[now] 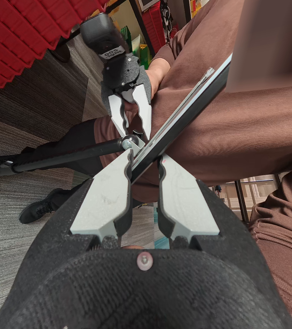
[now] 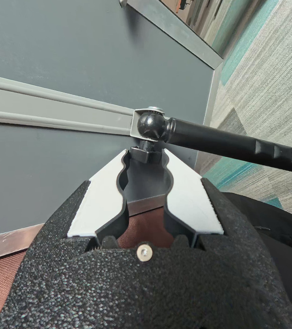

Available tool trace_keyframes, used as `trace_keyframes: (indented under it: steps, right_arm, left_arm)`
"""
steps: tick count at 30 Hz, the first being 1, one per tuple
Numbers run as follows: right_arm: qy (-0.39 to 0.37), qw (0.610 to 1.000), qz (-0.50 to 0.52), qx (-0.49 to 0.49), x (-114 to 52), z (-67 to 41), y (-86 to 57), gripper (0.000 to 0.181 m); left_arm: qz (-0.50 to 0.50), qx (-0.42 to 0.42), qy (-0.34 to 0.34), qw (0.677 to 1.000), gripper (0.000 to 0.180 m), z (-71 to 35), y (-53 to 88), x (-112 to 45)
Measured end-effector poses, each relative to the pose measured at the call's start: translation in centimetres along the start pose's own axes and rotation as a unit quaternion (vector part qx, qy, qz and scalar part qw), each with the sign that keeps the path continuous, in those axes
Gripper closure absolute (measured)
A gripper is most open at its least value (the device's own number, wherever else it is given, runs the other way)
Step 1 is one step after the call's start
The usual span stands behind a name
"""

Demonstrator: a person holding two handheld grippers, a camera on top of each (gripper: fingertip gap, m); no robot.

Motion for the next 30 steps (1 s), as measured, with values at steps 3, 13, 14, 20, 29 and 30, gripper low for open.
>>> trace_keyframes:
  steps: [3, 13, 14, 20, 29, 30]
  right_arm:
    - [-0.073, 0.989, -0.106, -0.066, -0.1, 0.0, 0.0, 0.147]
    - [-0.101, 0.983, -0.125, -0.087, 1.3, -0.2, -1.0, 0.150]
    - [-0.068, 0.994, -0.073, -0.043, 1.7, -0.3, -0.9, 0.145]
    - [0.035, 0.999, 0.005, 0.011, 0.3, 0.2, 0.1, 0.145]
    - [-0.066, 0.988, -0.112, -0.078, -0.6, -0.2, 0.2, 0.148]
    - [-0.093, 0.980, -0.148, -0.096, -0.6, -0.2, 0.3, 0.148]
  left_arm:
    - [0.001, 0.005, -0.007, 1.000, 0.155, -0.1, 0.1, 0.1]
    - [0.005, 0.005, 0.007, 1.000, 0.155, -0.1, 0.0, 0.1]
    - [0.004, 0.004, 0.007, 1.000, 0.155, -0.1, 0.0, 0.1]
    - [0.001, 0.003, 0.009, 1.000, 0.155, -0.5, 0.0, -0.1]
    - [-0.010, 0.010, -0.015, 1.000, 0.158, -0.5, 0.2, 0.1]
    - [-0.011, 0.010, -0.016, 1.000, 0.158, -0.6, 0.2, 0.1]
Point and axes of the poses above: each gripper's, where its closed fingertips meet, x back along the fingers, z out of its underside, y = z × x across the jaws, the point moved 2 cm from there along x, back along the fingers, and after that the axes turned 15 degrees about x, right-handed, at the moved point
